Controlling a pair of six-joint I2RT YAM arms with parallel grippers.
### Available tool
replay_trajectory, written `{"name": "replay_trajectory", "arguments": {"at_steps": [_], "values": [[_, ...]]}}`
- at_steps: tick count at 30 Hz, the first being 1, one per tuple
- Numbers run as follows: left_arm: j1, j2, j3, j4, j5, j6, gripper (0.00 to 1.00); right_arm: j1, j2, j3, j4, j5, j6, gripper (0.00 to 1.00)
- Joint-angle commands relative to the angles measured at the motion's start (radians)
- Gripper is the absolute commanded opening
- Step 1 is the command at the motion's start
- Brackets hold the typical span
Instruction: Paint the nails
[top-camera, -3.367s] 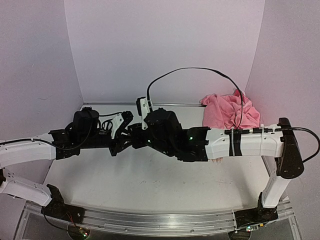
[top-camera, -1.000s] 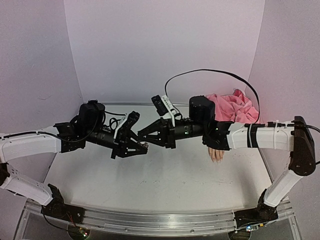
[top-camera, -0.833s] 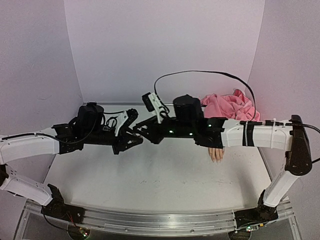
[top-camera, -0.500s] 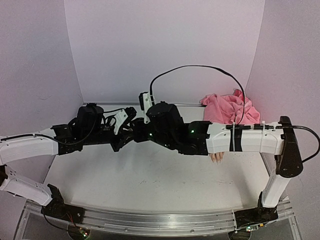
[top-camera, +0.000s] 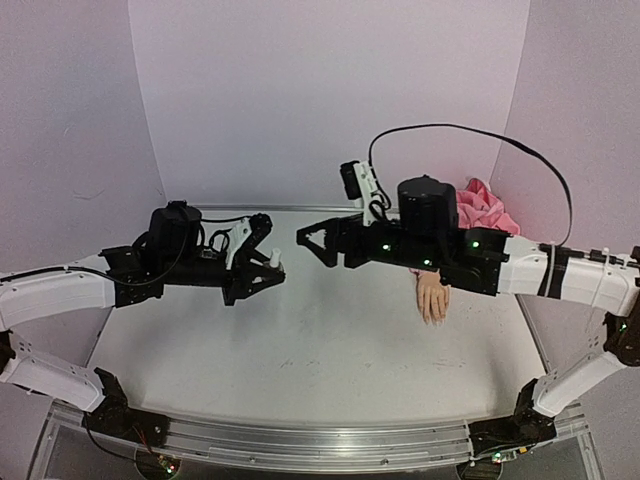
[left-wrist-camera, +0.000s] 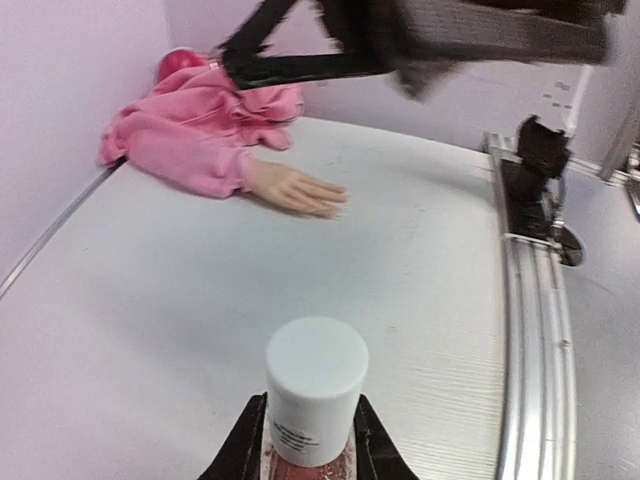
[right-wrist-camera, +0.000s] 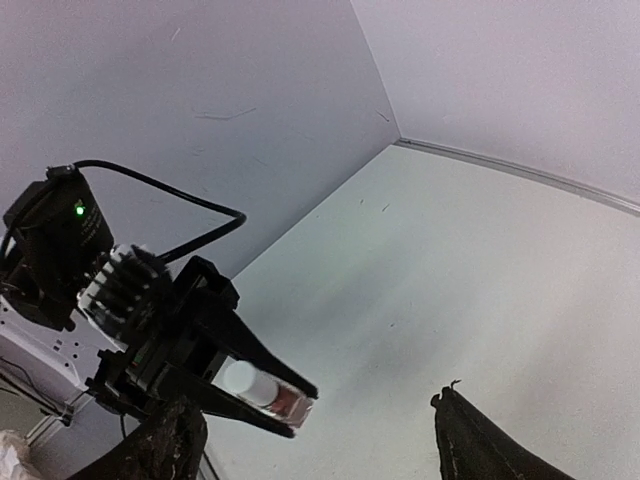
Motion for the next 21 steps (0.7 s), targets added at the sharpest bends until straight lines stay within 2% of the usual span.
{"name": "replay_trajectory", "arguments": {"at_steps": [1, 4, 7, 13, 19, 21], "values": [[-0.002, -0.012, 0.065, 0.068, 0.418, -0.017, 0.0, -0.092, -0.085, -0.143, 0.17, -0.345, -0.069, 0.75], [-0.003, 0.026, 0.088, 0.068, 0.591, -0.054, 0.0, -0.096, -0.105, -0.194, 0.278, -0.54, -0.112, 0.76], [-0.002, 0.055, 0.105, 0.069, 0.695, -0.081, 0.0, -0.094, -0.096, -0.218, 0.389, -0.728, -0.121, 0.76], [-0.002, 0.085, 0.117, 0.068, 0.732, -0.101, 0.0, -0.092, -0.034, -0.169, 0.437, -0.794, -0.118, 0.73], [-0.004, 0.094, 0.118, 0.067, 0.739, -0.104, 0.0, -0.08, 0.065, -0.078, 0.444, -0.858, -0.114, 0.61], [-0.004, 0.098, 0.118, 0.067, 0.743, -0.104, 0.0, -0.075, 0.085, -0.056, 0.448, -0.868, -0.112, 0.54]]}}
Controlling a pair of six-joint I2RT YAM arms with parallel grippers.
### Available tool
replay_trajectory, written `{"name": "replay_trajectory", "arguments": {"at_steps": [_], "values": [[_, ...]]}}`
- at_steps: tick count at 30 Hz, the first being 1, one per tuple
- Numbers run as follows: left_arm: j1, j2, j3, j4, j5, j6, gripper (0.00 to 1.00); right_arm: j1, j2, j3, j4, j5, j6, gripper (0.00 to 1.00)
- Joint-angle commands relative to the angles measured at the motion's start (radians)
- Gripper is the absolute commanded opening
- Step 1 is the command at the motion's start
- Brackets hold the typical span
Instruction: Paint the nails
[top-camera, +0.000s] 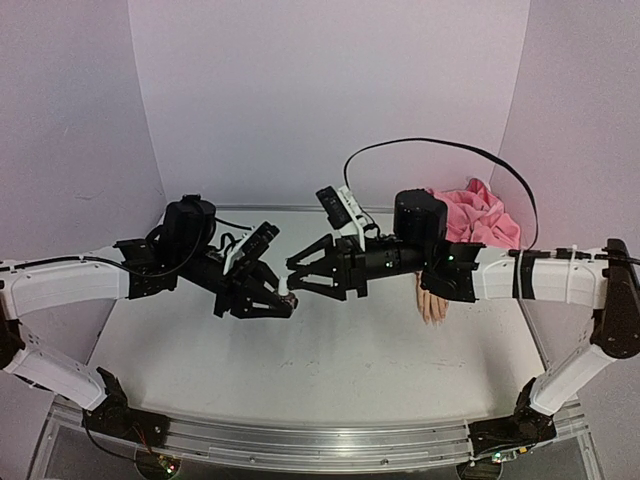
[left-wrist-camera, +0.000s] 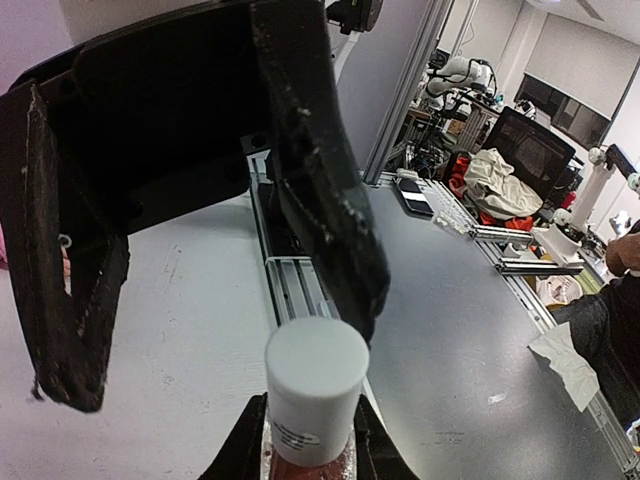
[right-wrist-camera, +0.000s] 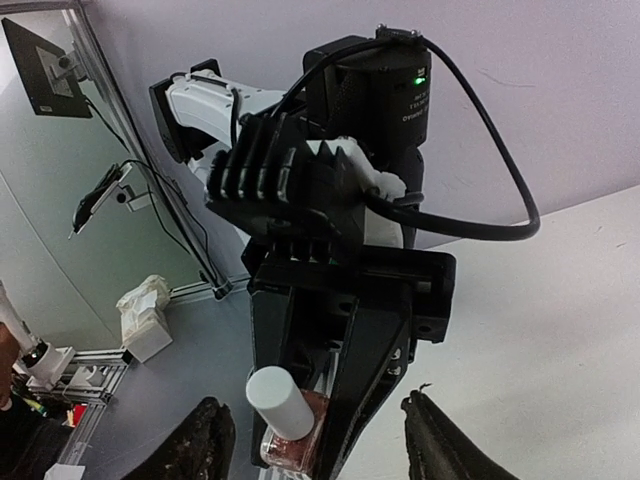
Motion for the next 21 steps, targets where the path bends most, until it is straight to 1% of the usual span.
{"name": "replay_trajectory", "arguments": {"at_steps": [1, 7, 10, 14, 18, 20, 21], "values": [[-0.002, 0.005, 0.052, 0.045, 0.046, -0.013, 0.0, 0.013, 0.035, 0.09, 0.09, -0.088, 0.001, 0.51], [-0.003, 0.015, 0.055, 0.045, 0.046, -0.017, 0.0, 0.025, 0.089, 0.116, 0.142, -0.132, 0.051, 0.37], [-0.003, 0.015, 0.056, 0.046, 0.045, -0.019, 0.0, 0.03, 0.103, 0.115, 0.143, -0.127, 0.062, 0.36], [-0.003, 0.015, 0.055, 0.045, 0.037, -0.018, 0.0, 0.033, 0.105, 0.101, 0.143, -0.121, 0.068, 0.28], [-0.003, 0.013, 0.054, 0.046, 0.013, -0.013, 0.0, 0.033, 0.085, 0.079, 0.142, -0.086, 0.072, 0.11], [-0.002, 0.005, 0.049, 0.045, -0.043, -0.008, 0.0, 0.033, 0.075, 0.063, 0.14, -0.055, 0.074, 0.04], [-0.002, 0.001, 0.046, 0.046, -0.097, -0.008, 0.0, 0.033, 0.073, 0.057, 0.135, -0.041, 0.077, 0.0]]}}
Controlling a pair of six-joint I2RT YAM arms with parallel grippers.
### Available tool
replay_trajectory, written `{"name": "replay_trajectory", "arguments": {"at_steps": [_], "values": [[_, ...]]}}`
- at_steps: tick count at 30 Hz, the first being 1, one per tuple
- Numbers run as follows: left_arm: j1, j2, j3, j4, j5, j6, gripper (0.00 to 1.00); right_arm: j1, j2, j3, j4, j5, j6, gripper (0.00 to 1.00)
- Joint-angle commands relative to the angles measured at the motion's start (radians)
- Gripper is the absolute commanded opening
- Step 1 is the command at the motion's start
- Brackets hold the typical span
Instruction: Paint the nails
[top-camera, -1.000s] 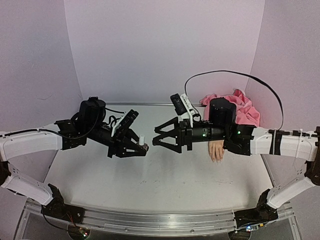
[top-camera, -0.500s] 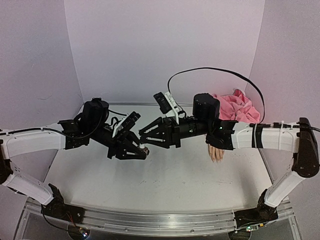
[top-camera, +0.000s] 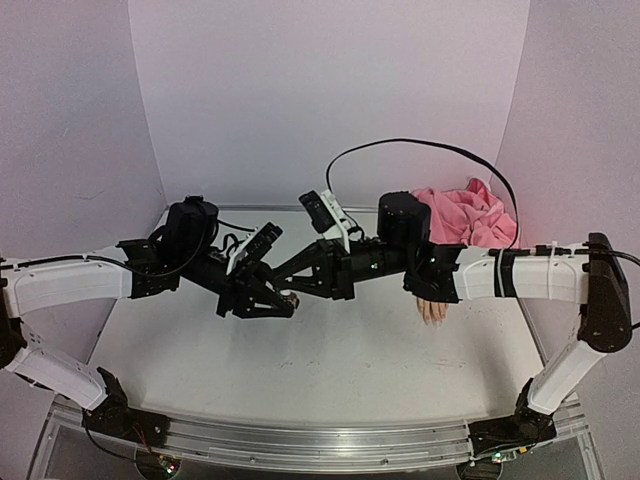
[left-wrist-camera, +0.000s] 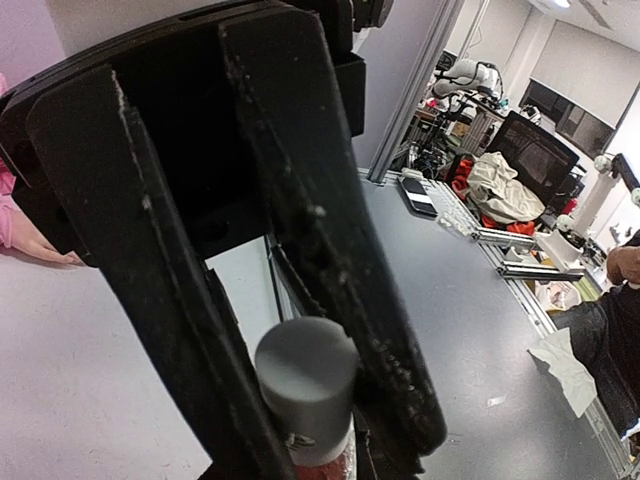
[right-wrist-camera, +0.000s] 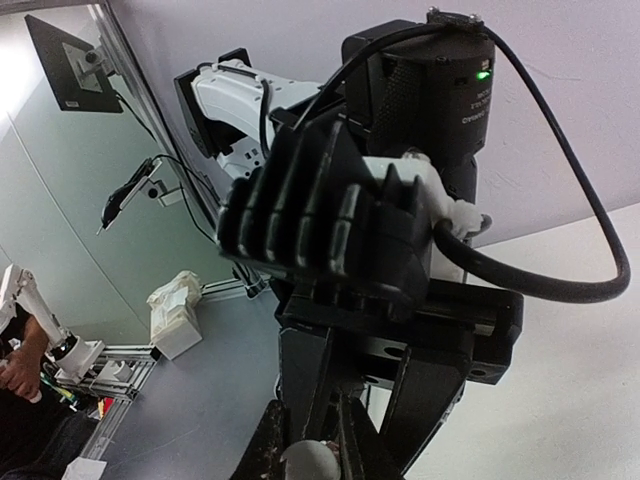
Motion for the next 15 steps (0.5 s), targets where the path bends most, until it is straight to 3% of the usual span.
{"name": "replay_trajectory", "arguments": {"at_steps": [1, 4, 6, 7, 9, 10, 13, 15], "values": [[-0.003, -0.023, 0.043, 0.044, -0.156, 0.008, 0.0, 0.009, -0.041, -0.014, 0.044, 0.052, 0.016, 0.0], [0.001, -0.04, 0.029, 0.038, -0.379, 0.015, 0.0, 0.028, -0.033, 0.011, -0.077, 0.167, -0.031, 0.0], [0.002, -0.054, 0.021, 0.035, -0.534, 0.024, 0.0, 0.065, -0.024, 0.052, -0.216, 0.39, -0.087, 0.0], [0.001, -0.06, 0.019, 0.031, -0.62, 0.029, 0.0, 0.116, -0.006, 0.093, -0.313, 0.677, -0.109, 0.0], [0.003, -0.068, 0.018, 0.015, -0.833, 0.037, 0.0, 0.245, 0.073, 0.225, -0.636, 1.58, -0.016, 0.0], [0.003, -0.068, 0.02, 0.001, -0.913, 0.041, 0.0, 0.278, 0.104, 0.273, -0.714, 1.714, 0.064, 0.0], [0.006, -0.073, 0.023, -0.039, -1.019, 0.067, 0.0, 0.294, 0.115, 0.278, -0.677, 1.634, 0.139, 0.0], [0.007, -0.079, 0.025, -0.041, -1.006, 0.069, 0.0, 0.29, 0.104, 0.249, -0.566, 1.518, 0.073, 0.0]]}}
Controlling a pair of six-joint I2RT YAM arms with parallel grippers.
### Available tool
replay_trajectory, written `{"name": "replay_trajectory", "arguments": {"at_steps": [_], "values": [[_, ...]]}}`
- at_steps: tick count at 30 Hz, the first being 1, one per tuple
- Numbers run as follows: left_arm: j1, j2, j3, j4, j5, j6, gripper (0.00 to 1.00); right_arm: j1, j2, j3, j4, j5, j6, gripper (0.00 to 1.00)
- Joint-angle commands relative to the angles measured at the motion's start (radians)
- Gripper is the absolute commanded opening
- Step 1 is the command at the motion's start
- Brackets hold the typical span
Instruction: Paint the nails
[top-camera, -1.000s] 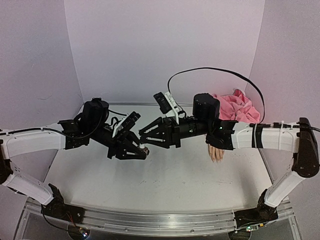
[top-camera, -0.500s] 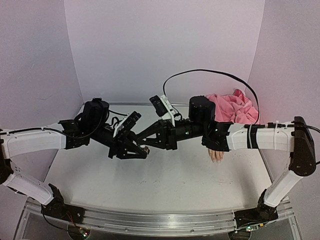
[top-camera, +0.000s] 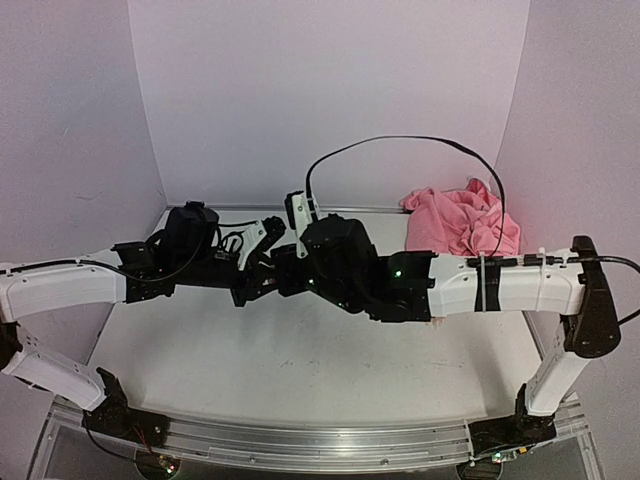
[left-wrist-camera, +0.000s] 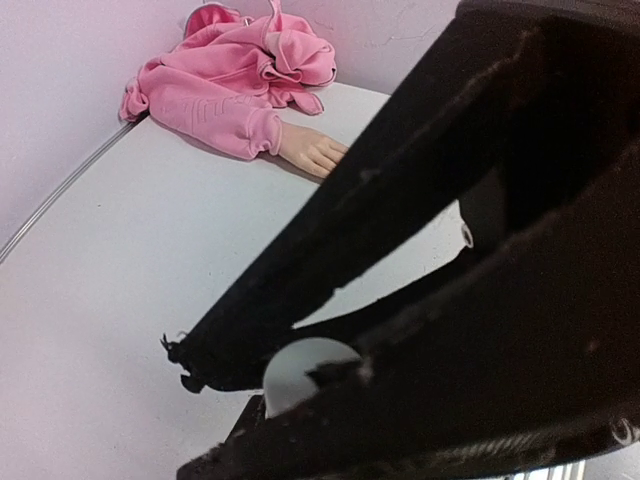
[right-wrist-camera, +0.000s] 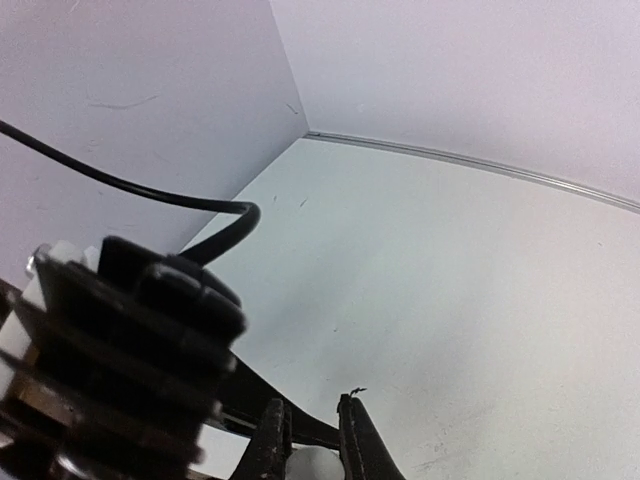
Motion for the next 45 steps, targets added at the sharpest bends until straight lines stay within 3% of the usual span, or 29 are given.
{"name": "replay_trajectory", "arguments": {"at_steps": [1, 4, 12, 15, 17, 19, 21, 24, 27, 29, 45], "values": [[0.022, -0.042, 0.034, 0.046, -0.231, 0.005, 0.0, 0.028, -0.007, -0.015, -0.063, 0.146, -0.014, 0.0], [0.023, -0.043, 0.038, 0.045, -0.182, 0.004, 0.0, 0.011, -0.018, 0.006, -0.05, 0.034, -0.036, 0.08], [0.023, -0.052, 0.038, 0.045, -0.081, 0.009, 0.0, -0.096, -0.248, -0.168, 0.113, -0.318, -0.073, 0.61], [0.022, -0.049, 0.044, 0.045, 0.041, 0.011, 0.0, -0.172, -0.353, -0.285, 0.213, -0.515, -0.073, 0.81], [0.022, -0.052, 0.045, 0.047, 0.183, 0.016, 0.0, -0.226, -0.398, -0.342, 0.259, -0.645, -0.083, 0.87], [0.023, -0.048, 0.051, 0.047, 0.396, 0.017, 0.0, -0.27, -0.428, -0.39, 0.298, -0.781, -0.109, 0.85], [0.022, -0.026, 0.068, 0.046, 0.654, 0.004, 0.0, -0.287, -0.451, -0.419, 0.338, -0.878, -0.134, 0.78], [0.015, 0.028, 0.108, 0.046, 0.858, -0.046, 0.0, -0.29, -0.444, -0.43, 0.426, -1.066, -0.157, 0.75], [0.015, 0.054, 0.114, 0.049, 0.892, -0.056, 0.0, -0.289, -0.368, -0.388, 0.477, -1.251, -0.145, 0.72], [0.015, 0.053, 0.109, 0.049, 0.883, -0.051, 0.0, -0.289, -0.309, -0.341, 0.478, -1.312, -0.134, 0.65], [0.014, 0.055, 0.103, 0.049, 0.868, -0.044, 0.0, -0.252, -0.1, -0.183, 0.604, -1.431, -0.029, 0.33]]}}
